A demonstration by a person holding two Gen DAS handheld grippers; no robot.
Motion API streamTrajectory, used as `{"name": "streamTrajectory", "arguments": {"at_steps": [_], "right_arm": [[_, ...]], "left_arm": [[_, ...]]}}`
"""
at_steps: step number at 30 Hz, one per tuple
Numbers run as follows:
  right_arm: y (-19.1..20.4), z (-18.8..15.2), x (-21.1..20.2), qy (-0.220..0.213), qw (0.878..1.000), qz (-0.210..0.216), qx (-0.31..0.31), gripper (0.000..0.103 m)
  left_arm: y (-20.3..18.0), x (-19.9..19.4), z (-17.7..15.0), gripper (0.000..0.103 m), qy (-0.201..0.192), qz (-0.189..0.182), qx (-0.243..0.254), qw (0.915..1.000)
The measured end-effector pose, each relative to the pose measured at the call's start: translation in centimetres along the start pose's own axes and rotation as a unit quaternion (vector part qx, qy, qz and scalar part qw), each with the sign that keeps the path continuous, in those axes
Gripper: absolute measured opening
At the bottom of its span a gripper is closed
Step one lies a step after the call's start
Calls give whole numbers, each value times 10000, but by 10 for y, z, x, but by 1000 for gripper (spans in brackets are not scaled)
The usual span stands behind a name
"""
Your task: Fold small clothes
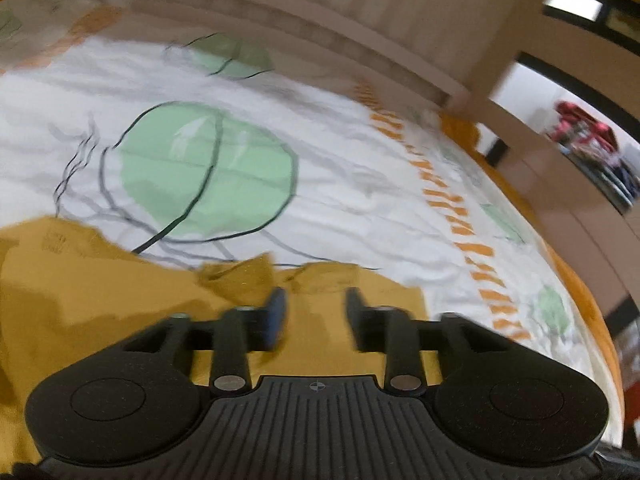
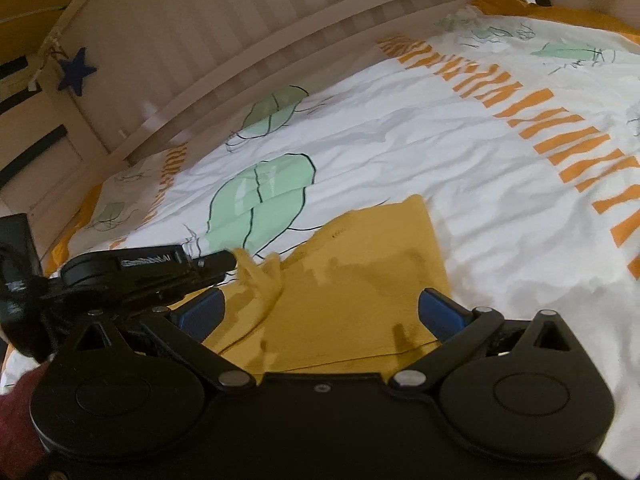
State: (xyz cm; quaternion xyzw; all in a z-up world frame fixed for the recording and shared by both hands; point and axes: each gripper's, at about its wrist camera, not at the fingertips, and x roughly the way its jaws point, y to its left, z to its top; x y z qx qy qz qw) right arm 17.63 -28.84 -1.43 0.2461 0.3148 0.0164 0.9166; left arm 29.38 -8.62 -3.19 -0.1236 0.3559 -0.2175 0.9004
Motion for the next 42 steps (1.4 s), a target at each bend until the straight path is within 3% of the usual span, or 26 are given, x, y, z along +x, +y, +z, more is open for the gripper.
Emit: {"name": "streamTrajectory", "arguments": {"at_steps": [4, 8, 14, 20, 23, 27, 30, 35, 36, 39, 42], "right_arm": [[-3, 0, -1, -35, 10000, -87, -20, 103], [-4, -1, 1, -58, 9998, -91, -144, 102], [3, -8, 3, -179, 9975, 357, -587, 103], [21, -19, 11, -182, 9919, 316, -1216, 103], [29, -26, 16, -162, 9876, 277, -1536, 103], [46, -32, 23, -96, 9816, 256, -1892, 103], [61, -30, 29, -107, 9753, 247, -2193, 103], [98, -20, 55, -125, 9519, 69, -3060, 101], [104, -20, 61, -94, 9467, 24, -3221, 100], [120, -24, 84, -36, 9276, -264, -3727, 65], [130, -30, 105, 122, 9083, -510, -4149, 56]], "left_arm": [[-13, -23, -3, 42, -262, 65, 574, 9980], [-5, -49, -16, 47, -399, 574, 882, 9936], [42, -71, -47, 48, -92, 1412, 554, 9884], [90, -92, -64, 48, 16, 1978, 179, 9801], [106, -99, -69, 48, 86, 2081, 38, 9781], [127, -94, -77, 48, 486, 2139, -221, 9754], [138, -94, -83, 49, 473, 2061, -314, 9769], [134, -88, -87, 52, 545, 2103, -78, 9761], [135, -87, -88, 53, 563, 2105, -96, 9759], [137, -85, -86, 53, 648, 2080, -150, 9759], [138, -83, -87, 54, 666, 2079, -158, 9757]]}}
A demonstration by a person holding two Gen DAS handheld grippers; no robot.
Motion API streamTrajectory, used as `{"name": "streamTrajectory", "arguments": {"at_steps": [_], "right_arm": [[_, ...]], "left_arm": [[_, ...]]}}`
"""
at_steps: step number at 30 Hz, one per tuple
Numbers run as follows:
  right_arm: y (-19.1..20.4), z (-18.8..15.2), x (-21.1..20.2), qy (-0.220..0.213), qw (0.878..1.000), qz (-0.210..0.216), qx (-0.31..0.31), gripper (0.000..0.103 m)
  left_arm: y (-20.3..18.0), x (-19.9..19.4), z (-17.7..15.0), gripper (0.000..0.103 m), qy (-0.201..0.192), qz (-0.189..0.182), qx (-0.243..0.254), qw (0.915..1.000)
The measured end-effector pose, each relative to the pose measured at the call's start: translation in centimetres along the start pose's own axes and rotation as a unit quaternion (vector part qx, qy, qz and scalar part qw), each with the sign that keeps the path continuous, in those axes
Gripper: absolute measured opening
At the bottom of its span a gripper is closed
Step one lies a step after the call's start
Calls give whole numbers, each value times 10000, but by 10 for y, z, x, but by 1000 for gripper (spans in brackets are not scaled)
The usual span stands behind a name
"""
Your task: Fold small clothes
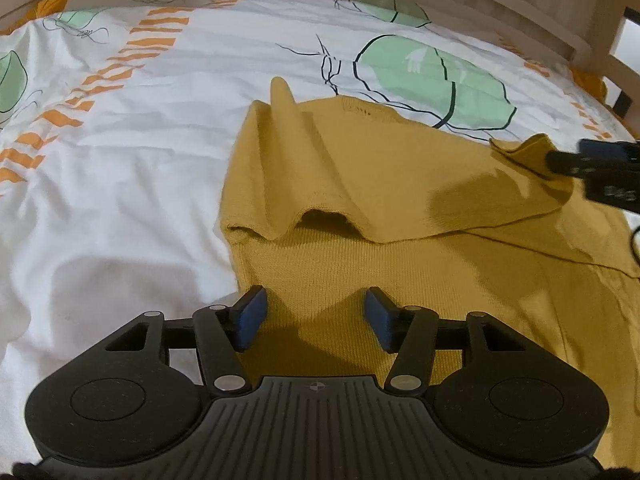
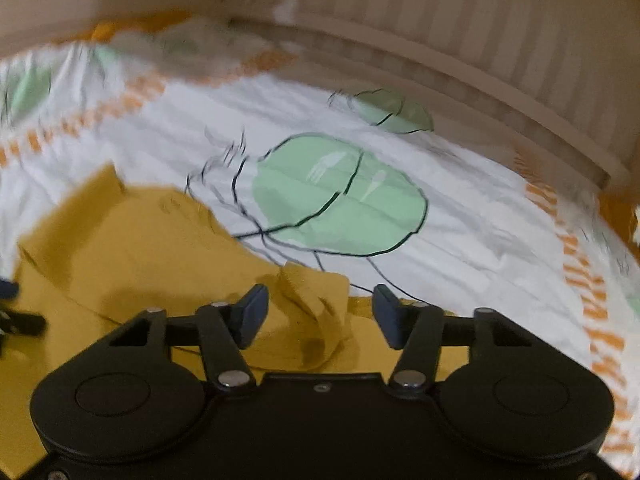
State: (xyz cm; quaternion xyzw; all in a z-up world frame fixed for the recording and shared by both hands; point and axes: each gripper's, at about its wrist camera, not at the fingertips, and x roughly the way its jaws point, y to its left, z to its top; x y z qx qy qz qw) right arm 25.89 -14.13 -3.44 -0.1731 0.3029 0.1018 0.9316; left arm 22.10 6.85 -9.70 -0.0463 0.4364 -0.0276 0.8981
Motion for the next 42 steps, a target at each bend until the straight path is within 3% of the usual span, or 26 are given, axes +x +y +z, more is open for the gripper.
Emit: {"name": "streamTrajectory", "arguments": {"at_steps": [3, 4, 8, 11, 14, 17, 21, 23, 25, 31, 38, 39, 40, 41, 42], "right_arm": [[5, -1, 17, 293, 9994, 5, -159, 38], [4, -1, 20, 345, 9993, 37, -114, 7], [-24, 0, 0, 14, 9968, 162, 785, 7], [-55, -6, -30, -199, 9865, 199, 1610, 7], [-84, -33, -47, -35, 9695, 178, 2444, 7], [-99, -63, -43, 326, 9620, 231, 2701, 10], [-107, -87, -38, 604, 9544, 351, 2904, 25], [-110, -93, -42, 567, 9526, 322, 2970, 55], [-114, -96, -43, 498, 9510, 325, 3035, 60], [-121, -87, -30, 416, 9470, 488, 3147, 60], [-122, -75, 3, 520, 9605, 228, 2724, 57], [-120, -74, 5, 539, 9632, 189, 2626, 53], [-118, -72, 8, 569, 9659, 182, 2520, 27], [-115, -71, 8, 572, 9684, 194, 2418, 13], [-112, -69, 6, 538, 9712, 242, 2308, 12]], "left_arm": [[0, 0, -1, 54, -6, 2, 7, 10000], [0, 0, -1, 54, 4, -15, -9, 10000], [3, 1, 2, 54, 51, -71, -35, 10000], [3, 2, 1, 54, 43, -71, -18, 10000], [3, 2, 1, 54, 36, -75, -34, 10000], [2, 3, 2, 54, 49, -67, -7, 10000], [3, 3, 3, 54, 71, -91, -1, 9999], [3, 3, 3, 54, 70, -84, 20, 9999], [2, 3, 3, 54, 68, -75, 31, 9999], [1, 3, 2, 54, 66, -69, 55, 9999], [0, 3, 2, 55, 74, -74, 81, 9999], [0, 3, 1, 55, 70, -70, 91, 9999], [0, 3, 1, 55, 66, -63, 92, 9999], [-1, 3, 1, 55, 61, -60, 93, 9999], [-1, 3, 1, 55, 59, -56, 93, 9999]]}}
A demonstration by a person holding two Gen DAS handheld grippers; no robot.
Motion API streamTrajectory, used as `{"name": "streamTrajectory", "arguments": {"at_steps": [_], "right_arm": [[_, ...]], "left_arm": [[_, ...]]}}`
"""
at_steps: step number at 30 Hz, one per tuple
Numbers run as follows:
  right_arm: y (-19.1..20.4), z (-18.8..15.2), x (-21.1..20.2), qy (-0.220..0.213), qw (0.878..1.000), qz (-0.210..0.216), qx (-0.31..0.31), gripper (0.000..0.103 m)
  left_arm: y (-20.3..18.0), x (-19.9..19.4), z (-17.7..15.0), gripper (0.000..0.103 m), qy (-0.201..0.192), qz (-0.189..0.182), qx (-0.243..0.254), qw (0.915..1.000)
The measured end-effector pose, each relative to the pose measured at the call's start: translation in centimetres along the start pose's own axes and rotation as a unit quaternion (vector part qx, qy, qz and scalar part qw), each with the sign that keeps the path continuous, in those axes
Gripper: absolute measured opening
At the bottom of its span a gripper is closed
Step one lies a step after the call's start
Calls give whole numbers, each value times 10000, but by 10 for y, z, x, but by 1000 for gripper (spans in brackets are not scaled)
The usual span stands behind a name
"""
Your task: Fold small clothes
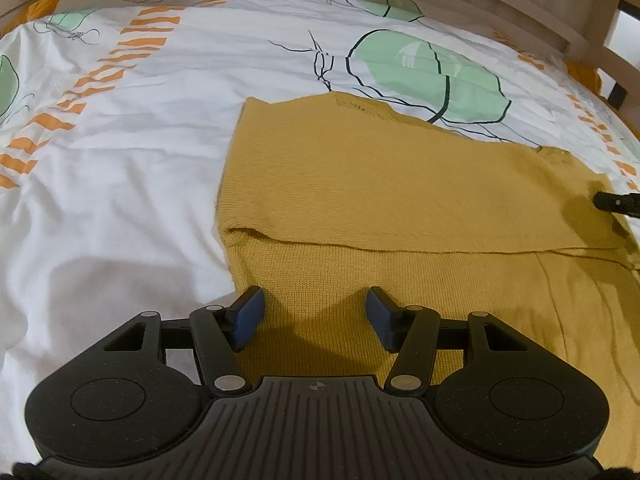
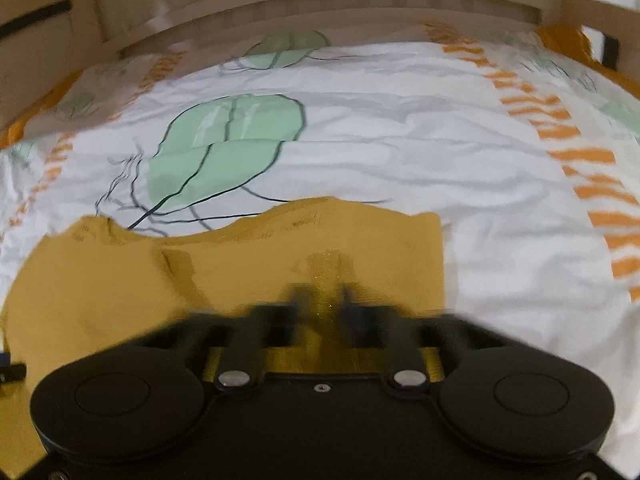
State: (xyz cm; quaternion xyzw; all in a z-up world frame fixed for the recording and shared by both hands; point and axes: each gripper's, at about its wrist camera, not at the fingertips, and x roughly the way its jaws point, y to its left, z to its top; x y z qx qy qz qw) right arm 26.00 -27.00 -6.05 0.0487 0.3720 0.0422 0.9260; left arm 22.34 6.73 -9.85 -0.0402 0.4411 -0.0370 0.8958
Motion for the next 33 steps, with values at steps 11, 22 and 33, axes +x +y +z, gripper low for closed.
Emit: {"name": "streamTrajectory", "arguments": {"at_steps": [11, 22, 33], "right_arm": [[-20, -4, -5, -82, 9986, -350, 388, 23], [-32, -11, -58, -195, 9960, 65, 867, 81], [-21, -54, -128, -33, 9957, -22, 924, 97]], "left_arm": [[-3, 0, 0, 57, -2, 75, 44, 10000], [-17, 7, 5, 94, 168, -111, 304, 9993], [-3, -49, -14, 88, 75, -285, -18, 9996]]}}
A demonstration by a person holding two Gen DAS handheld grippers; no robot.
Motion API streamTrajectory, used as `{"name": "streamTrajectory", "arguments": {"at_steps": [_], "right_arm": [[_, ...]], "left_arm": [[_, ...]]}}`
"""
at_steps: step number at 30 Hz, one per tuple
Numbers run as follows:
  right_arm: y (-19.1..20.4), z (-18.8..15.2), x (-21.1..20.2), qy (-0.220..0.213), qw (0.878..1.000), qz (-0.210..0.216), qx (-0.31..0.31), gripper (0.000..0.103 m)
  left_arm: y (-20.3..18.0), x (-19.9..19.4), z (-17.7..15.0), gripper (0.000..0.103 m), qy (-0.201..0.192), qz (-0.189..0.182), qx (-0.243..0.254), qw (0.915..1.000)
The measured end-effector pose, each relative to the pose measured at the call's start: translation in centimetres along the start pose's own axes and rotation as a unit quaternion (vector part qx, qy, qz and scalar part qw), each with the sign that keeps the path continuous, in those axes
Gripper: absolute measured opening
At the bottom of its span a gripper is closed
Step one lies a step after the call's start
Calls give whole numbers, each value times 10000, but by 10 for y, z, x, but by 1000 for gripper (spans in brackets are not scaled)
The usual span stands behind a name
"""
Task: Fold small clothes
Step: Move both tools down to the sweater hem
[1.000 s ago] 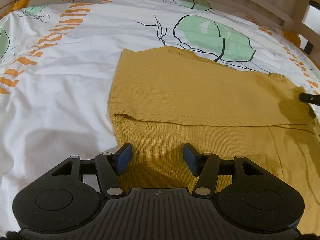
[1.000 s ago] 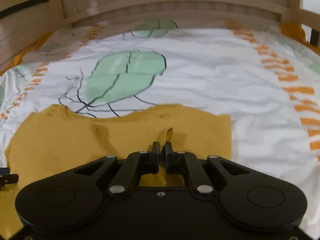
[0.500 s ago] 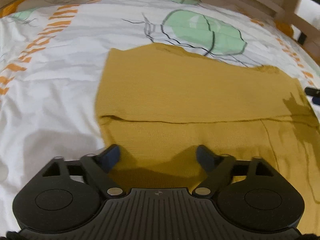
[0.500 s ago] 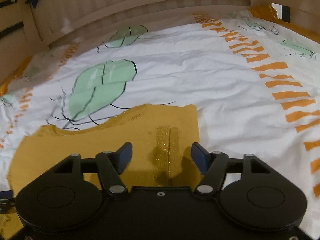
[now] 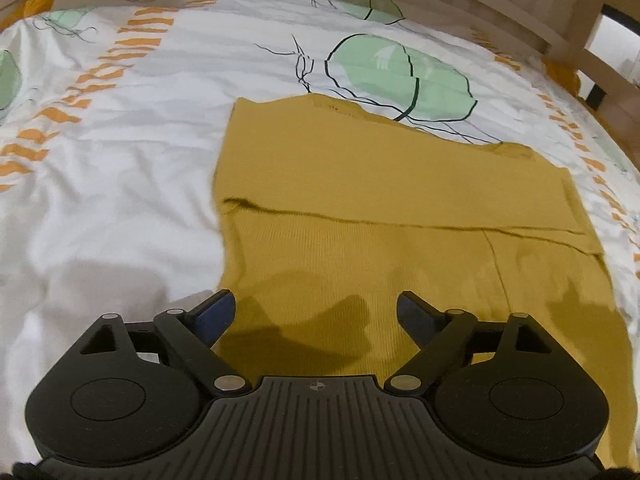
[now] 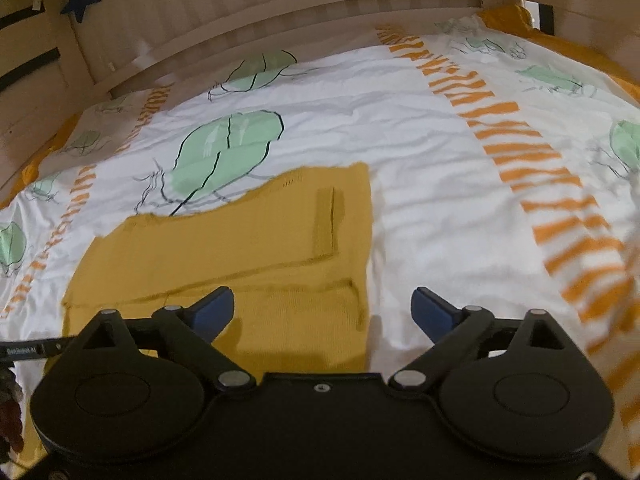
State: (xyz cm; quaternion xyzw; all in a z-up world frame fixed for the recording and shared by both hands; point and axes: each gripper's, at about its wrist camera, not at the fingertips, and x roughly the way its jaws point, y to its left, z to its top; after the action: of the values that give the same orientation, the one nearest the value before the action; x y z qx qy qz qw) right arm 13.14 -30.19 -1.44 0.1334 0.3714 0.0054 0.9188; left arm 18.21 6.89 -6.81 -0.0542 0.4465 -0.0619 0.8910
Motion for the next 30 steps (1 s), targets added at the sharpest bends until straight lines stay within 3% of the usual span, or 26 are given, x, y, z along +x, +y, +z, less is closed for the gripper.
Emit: {"name": "streamTrajectory", "arguments": {"at_steps": [8, 15, 21, 30], "right_arm": [[-1, -34, -38, 228, 9995, 218, 94, 98], [-9, -69, -64, 692, 9969, 297, 236, 98], [-18, -96, -80, 1044, 9933, 254, 429, 98], [-9, -111, -94, 1234, 9921, 231, -26, 98]], "left_arm": [[7, -58, -35, 88, -82, -39, 37, 10000], [20, -85, -77, 88, 244, -319, -95, 9991], [28, -100, -109, 88, 434, -176, -96, 9989], [27, -113, -135, 88, 406, 326, 394, 9979]]}}
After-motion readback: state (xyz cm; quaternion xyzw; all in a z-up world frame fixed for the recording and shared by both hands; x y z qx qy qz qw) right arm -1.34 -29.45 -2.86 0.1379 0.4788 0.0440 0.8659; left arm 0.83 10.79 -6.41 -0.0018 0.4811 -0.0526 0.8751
